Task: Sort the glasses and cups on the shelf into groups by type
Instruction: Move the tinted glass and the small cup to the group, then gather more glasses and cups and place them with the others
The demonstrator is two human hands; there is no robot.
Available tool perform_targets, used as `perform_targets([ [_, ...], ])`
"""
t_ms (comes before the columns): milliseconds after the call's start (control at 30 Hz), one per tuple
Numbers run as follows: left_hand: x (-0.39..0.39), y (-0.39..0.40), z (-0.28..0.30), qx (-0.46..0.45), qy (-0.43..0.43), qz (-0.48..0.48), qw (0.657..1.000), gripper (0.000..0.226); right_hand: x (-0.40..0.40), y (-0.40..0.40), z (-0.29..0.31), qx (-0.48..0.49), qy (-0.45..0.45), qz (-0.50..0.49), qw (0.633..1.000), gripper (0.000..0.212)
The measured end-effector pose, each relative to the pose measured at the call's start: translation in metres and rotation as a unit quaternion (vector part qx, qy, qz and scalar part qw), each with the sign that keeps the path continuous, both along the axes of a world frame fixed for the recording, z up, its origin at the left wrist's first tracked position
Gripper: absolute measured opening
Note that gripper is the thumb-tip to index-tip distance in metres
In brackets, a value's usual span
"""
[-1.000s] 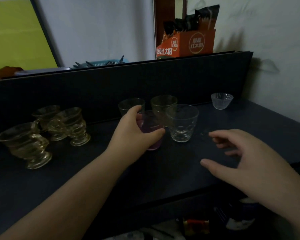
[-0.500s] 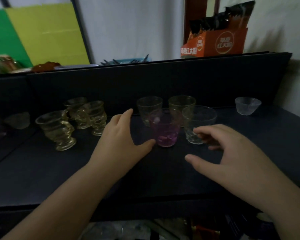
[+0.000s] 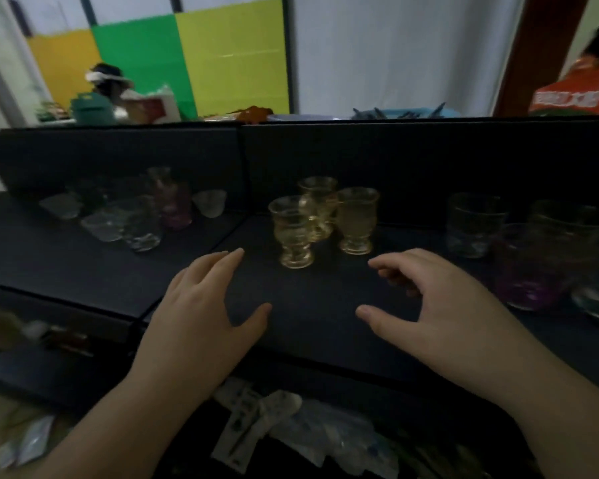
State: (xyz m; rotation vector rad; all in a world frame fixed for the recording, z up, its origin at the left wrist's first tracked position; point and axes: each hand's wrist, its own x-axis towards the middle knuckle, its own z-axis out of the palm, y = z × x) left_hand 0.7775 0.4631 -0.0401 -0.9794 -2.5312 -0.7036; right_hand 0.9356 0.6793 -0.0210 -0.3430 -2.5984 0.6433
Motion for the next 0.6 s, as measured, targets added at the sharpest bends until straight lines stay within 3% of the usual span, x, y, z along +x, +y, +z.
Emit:
perform_targets([
  [233, -0.067, -0.117, -0.008, 0.014, -0.028, 0.076, 0.997, 0.085, -0.097, -0.093, -0.004, 0.000, -0.026, 0.052, 0.998, 0.061],
  [600, -0.166, -0.231, -0.011, 0.055, -0.011, 0.080, 0.995, 0.083, -0.226, -0.225, -0.007, -0.008, -0.003, 0.096, 0.995, 0.059],
])
